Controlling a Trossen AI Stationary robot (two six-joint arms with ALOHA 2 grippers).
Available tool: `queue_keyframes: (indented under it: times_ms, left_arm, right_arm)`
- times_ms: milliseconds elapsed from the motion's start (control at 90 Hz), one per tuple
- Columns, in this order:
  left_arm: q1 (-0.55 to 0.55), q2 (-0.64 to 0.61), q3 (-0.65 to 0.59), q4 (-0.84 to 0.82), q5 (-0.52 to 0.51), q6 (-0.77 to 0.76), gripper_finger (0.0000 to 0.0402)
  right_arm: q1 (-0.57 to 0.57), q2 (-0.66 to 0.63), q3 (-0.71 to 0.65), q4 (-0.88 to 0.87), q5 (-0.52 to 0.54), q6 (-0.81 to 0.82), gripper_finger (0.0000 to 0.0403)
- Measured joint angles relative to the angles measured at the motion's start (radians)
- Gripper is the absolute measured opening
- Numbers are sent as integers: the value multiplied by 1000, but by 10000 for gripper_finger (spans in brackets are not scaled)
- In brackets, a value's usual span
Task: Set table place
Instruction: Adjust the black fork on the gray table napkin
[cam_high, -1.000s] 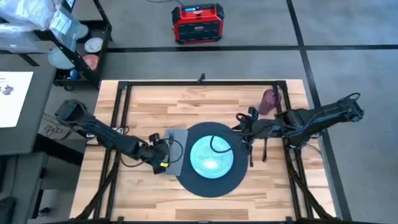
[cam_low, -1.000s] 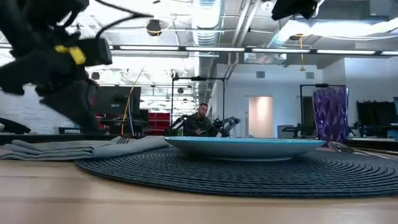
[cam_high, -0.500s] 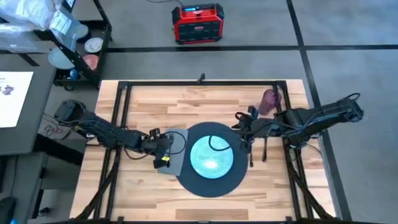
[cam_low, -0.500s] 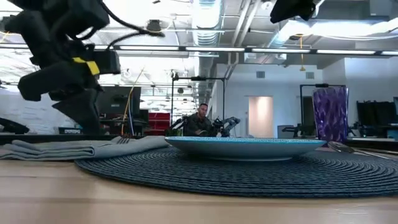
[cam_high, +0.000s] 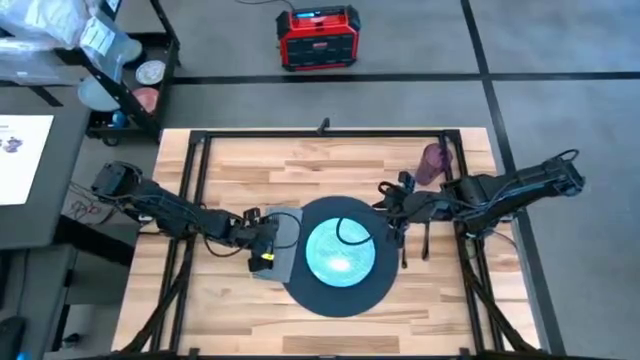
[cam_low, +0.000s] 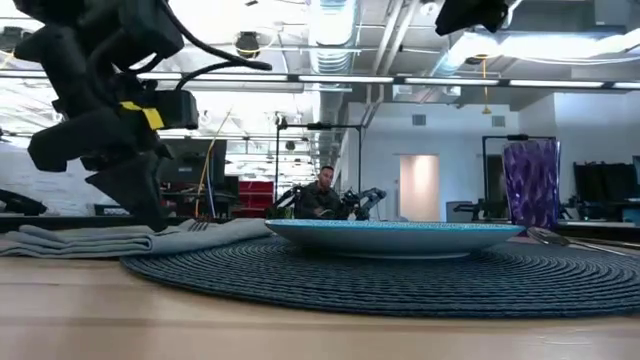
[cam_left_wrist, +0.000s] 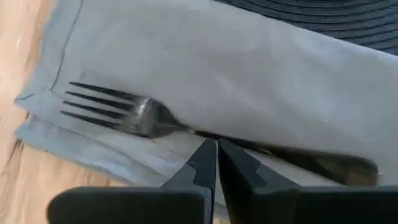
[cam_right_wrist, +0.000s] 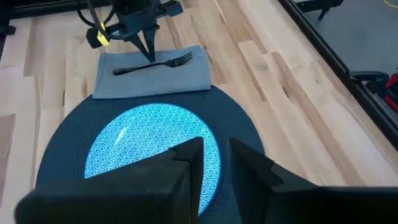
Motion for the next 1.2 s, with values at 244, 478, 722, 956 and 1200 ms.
queue_keyframes:
  times_ms: [244, 478, 722, 956, 1200]
  left_arm:
    - [14, 0, 0, -9, -1, 7, 0]
    - [25, 0, 0, -16, 1, 19, 0]
    - [39, 31, 0, 24, 20, 38, 0]
    - [39, 70, 3, 87, 27, 65, 0]
    - [37, 21, -1, 36, -23, 53, 0]
  right_arm:
    - [1, 0, 0, -1, 0, 3, 60]
    - [1, 0, 0, -2, 0, 2, 60]
    - [1, 0, 0, 0, 0, 2, 60]
    - [1, 0, 0, -2, 0, 7, 60]
    - [1, 0, 0, -8, 0, 7, 60]
